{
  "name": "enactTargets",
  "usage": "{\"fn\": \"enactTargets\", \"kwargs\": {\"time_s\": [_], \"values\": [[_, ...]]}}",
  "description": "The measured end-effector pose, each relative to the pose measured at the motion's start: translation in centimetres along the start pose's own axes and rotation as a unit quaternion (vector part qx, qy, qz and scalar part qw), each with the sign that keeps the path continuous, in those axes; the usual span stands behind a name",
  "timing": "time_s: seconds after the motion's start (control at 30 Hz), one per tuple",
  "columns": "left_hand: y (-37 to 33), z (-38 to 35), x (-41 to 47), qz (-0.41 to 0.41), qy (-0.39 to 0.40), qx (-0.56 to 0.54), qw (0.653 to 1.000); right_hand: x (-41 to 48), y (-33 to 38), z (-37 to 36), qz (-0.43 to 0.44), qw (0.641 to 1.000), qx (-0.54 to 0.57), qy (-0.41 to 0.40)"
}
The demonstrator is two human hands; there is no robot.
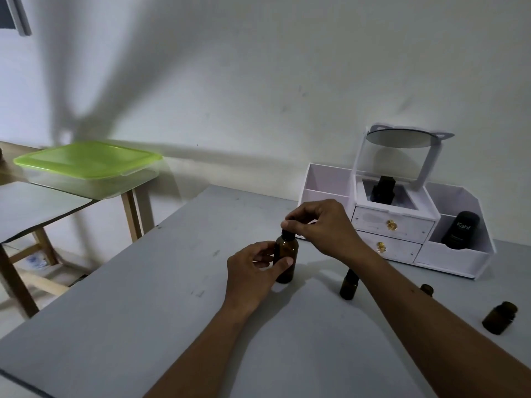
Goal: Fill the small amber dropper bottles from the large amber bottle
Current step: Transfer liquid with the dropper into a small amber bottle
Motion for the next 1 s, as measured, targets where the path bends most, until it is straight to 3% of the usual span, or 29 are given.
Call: {"fn": "enactTargets", "kwargs": {"time_s": [0.7, 0.9, 1.0], "values": [[0.3, 0.0, 0.0, 0.002, 0.004, -0.015, 1.000, 0.0, 1.1, 0.2, -0.003, 1.000, -0.006, -0.011], [0.4, -0.1, -0.2, 0.024, 0.011, -0.027, 0.999, 0.0, 3.8, 2.7, 0.031, 0.999, 0.016, -0.042], [0.2, 0.5, -1.0, 0.032, -0.025, -0.024, 0.999, -0.1, 5.7, 5.0, 0.045, 0.997, 0.024, -0.062]]}}
Point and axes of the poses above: each hand's wrist, its own x-axis towards the middle knuckle, its own z-axis out of the back of the hand, y = z × x, the point moved 8 cm from there along x, towards the middle knuckle, and after that the axes turned 10 degrees about y, right-handed, at the moved point
